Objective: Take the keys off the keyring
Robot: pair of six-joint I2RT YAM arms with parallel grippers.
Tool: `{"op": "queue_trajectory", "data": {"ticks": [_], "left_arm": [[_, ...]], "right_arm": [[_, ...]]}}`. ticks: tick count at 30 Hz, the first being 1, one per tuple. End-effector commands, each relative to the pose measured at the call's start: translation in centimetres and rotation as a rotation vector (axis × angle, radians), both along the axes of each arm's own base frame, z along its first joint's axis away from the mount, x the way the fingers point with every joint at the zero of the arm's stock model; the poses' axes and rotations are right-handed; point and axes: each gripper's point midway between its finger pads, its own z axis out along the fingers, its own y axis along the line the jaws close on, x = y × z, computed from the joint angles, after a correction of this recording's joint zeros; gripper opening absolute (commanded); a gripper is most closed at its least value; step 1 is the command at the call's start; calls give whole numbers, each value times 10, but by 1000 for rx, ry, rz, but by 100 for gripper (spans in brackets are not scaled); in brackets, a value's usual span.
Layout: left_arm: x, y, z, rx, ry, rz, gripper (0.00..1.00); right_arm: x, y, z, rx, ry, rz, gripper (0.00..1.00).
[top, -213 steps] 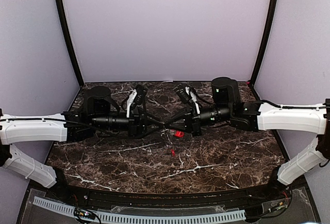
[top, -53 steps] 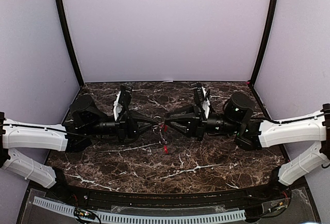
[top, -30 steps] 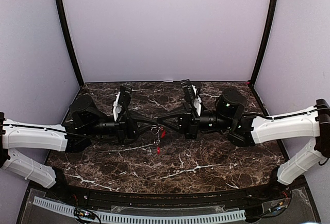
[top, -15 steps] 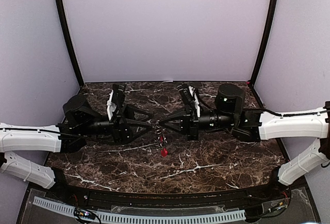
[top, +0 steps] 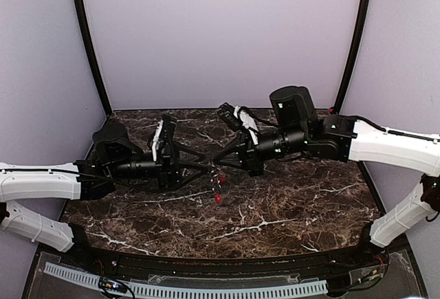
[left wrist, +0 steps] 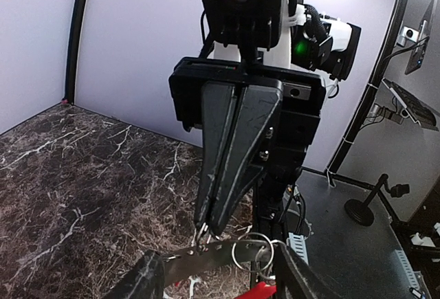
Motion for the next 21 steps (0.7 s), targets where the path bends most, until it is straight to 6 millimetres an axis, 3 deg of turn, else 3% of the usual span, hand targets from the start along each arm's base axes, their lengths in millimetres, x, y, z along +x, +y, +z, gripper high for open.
{"op": "queue_trajectory", "data": {"ticks": [1,7,17,21], "left_arm": [[2,-5,2,30,-28,-7,54],[3,-9,-5,54,-27,-23,47],[-19,-19,-7,46,5,-197,40],[-21,-20,-5,36,7,-213,30]], "right_arm": [[-3,-5,-17,-128,29,24,0],[-14,-4,-13,-154,67,88,0],[-26,-3,-3,-155,122,167,0],[-27,-2,-2,-154,130,176,0]]}}
